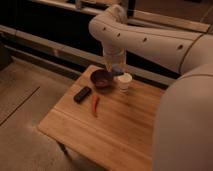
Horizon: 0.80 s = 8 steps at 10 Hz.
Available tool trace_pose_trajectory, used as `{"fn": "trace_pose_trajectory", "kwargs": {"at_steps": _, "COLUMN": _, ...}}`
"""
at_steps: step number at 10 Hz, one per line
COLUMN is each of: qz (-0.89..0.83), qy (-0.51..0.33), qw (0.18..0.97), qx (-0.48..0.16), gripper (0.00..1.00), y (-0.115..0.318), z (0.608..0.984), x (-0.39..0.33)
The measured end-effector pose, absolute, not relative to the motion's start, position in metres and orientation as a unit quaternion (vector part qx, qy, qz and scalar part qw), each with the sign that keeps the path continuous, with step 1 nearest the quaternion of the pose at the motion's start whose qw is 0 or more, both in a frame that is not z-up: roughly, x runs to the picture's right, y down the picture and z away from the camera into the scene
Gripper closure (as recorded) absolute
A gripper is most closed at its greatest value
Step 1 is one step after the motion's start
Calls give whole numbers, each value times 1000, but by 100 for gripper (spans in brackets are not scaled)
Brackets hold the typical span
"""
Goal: Place the white sponge in the ceramic bowl
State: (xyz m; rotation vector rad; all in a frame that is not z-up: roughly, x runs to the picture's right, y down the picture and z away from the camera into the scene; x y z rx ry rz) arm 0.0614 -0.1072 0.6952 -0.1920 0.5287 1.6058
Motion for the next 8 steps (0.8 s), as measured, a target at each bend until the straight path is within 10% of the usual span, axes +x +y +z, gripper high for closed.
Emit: {"fn": "trace_pose_trajectory", "kwargs": {"at_steps": 8, "qz": 672, "qy": 240, "qw": 689, "qx": -125, "gripper": 100, "y": -120, "z": 765, "x": 26}}
